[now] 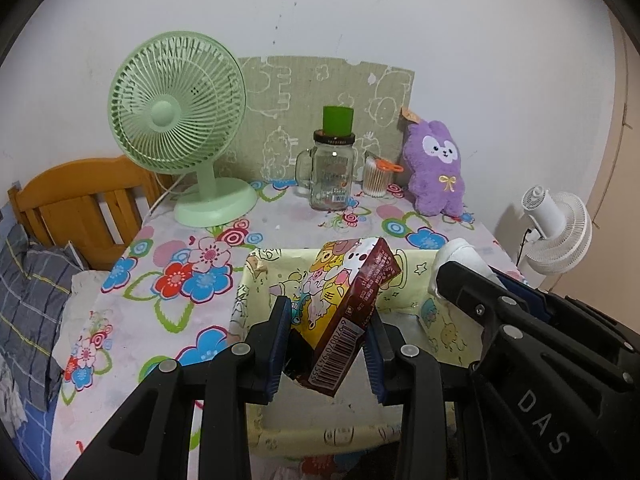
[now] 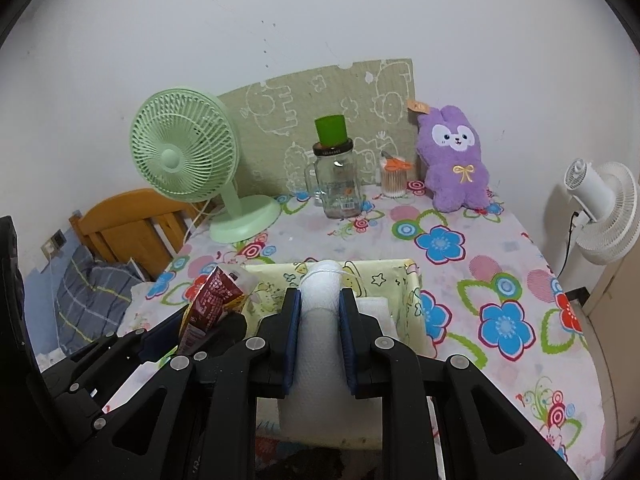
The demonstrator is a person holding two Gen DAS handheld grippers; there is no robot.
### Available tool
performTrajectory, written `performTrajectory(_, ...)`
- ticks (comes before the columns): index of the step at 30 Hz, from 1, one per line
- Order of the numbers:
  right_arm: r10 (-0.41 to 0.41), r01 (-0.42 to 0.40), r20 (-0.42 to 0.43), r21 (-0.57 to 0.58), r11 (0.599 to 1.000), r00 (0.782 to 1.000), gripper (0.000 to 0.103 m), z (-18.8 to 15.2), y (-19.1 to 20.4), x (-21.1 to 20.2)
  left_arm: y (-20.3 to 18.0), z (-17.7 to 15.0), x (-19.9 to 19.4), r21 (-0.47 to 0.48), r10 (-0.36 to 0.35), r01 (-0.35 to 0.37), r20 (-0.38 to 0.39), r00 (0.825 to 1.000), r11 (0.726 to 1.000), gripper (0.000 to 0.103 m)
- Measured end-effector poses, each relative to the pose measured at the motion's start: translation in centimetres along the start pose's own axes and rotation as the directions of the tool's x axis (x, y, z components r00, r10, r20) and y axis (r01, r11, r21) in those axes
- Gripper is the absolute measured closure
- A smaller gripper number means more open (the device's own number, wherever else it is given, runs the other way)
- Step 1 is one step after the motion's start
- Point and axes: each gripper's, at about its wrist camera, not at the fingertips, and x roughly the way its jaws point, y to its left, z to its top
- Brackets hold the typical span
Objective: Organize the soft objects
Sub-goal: 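Drop the snack box into the basket with the left tool while the right tool releases the cloth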
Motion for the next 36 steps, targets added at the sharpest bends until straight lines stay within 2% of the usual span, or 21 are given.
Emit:
performTrajectory(14,-0.015,0.014,-0.042,-0.012,1.0,0.999,0.081,0.0,-0.8,4.5,0.2,-0.1,4.6,-0.025,0.015,-0.017,-0.095,0.995,1.0,0.064)
performTrajectory(17,-0.016,0.015,-0.043,-0.019,1.0,0.999,0.081,-0.1,-0.7,5.2,0.3,-0.3,5.2,-0.025,0.02,-0.023,-0.11,0.994,0.999,0.059)
performTrajectory(19,-0.02,0.019,-0.044,-0.025,1.0,0.999,0.081,-0.2,-0.6,5.5,0.4,-0.4,5.6,-0.028,0.024,-0.028,-0.124,0.992,0.999,0.045)
performTrajectory(22,-0.017,0.016,-0.045,-0.024,1.0,0.999,0.081,-0.2,-0.5,5.9,0.2,-0.5,5.6,-0.021,0.033,-0.036,-0.115,0.993,0.999,0.037)
performTrajectory(30,0.002,-0.004,-0.067,-0.025,1.0,0.998,0.081,-0.1,-0.7,6.8,0.0,-0.4,5.7,-0.013,0.015,-0.017,-0.119,0.993,1.0,0.03)
performTrajectory(33,0.005,-0.006,-0.07,-0.021,1.0,0.998,0.067,-0.1,-0.7,6.8,0.0,-0.4,5.8,-0.013,0.011,-0.013,-0.121,0.993,1.0,0.028)
performTrajectory(34,0.005,-0.007,-0.072,-0.021,1.0,0.997,0.053,-0.1,-0.7,6.8,0.0,-0.4,5.7,-0.013,0.009,-0.01,-0.122,0.992,1.0,0.027)
performTrajectory(36,-0.003,0.002,-0.059,-0.02,1.0,0.998,0.034,-0.1,-0.8,6.5,-0.1,-0.4,5.5,-0.013,0.005,-0.007,-0.115,0.993,1.0,0.023)
